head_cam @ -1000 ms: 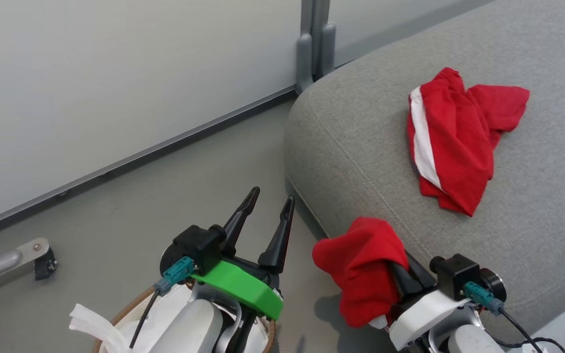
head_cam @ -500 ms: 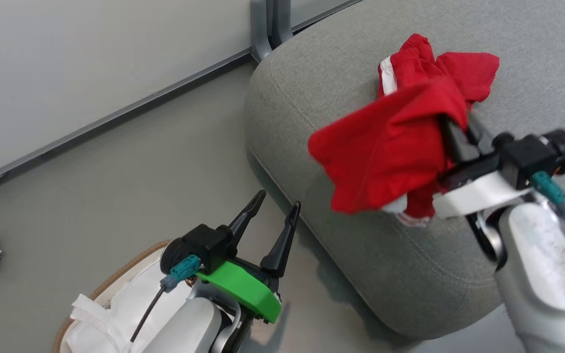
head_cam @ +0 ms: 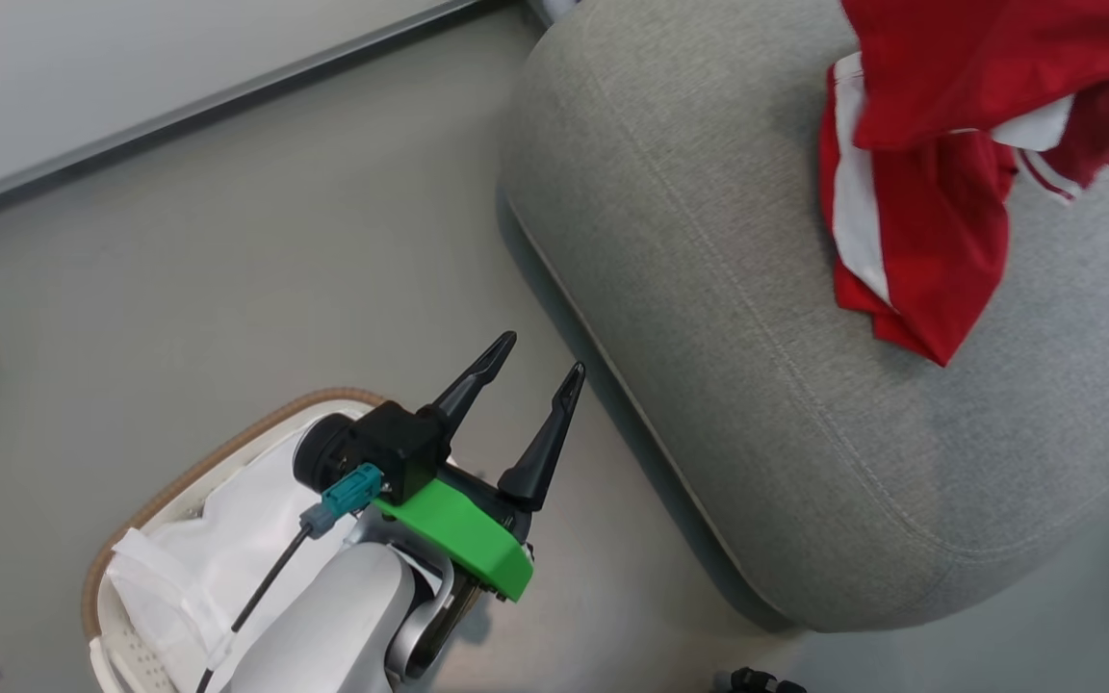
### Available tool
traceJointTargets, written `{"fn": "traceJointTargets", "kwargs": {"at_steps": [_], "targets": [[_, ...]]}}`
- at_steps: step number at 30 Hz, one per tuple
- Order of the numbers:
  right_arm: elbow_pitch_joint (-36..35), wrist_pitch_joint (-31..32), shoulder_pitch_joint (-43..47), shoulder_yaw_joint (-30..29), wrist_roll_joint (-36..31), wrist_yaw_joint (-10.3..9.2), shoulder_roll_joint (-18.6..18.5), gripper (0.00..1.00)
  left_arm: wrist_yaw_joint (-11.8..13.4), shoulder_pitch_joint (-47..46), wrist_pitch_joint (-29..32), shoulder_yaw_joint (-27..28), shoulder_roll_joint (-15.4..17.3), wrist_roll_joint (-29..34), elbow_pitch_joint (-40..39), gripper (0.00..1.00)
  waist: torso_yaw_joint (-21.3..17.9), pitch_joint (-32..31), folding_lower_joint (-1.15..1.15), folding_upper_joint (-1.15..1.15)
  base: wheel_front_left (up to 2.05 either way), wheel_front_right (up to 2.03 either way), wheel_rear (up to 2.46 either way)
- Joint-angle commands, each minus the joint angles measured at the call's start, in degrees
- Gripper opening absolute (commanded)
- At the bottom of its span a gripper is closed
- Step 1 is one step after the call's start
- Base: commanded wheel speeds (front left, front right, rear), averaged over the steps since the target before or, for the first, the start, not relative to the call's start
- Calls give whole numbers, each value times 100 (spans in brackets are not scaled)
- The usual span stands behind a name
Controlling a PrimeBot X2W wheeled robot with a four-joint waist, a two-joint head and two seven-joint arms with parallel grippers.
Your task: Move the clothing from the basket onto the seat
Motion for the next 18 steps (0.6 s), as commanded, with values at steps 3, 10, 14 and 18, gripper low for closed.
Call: {"fn": "traceJointTargets", "kwargs": {"at_steps": [3,10,14,18], "targets": [[484,-12,-12,-231,-236,-8,45,0,-17,-201,4,-41,111,-34,-4,100,383,455,0,-1,0,0,0],[1235,-13,623,-1494,-578,-8,378,0,-17,-369,4,-257,172,-111,55,100,652,643,0,-1,0,0,0],[1265,-12,1065,-2028,-759,-8,615,44,-17,-337,4,-228,187,-143,93,100,666,604,0,-1,0,0,0],[1230,-12,1463,-2310,-846,-8,854,100,-17,-216,4,-194,187,-166,173,100,595,486,0,-1,0,0,0]]}}
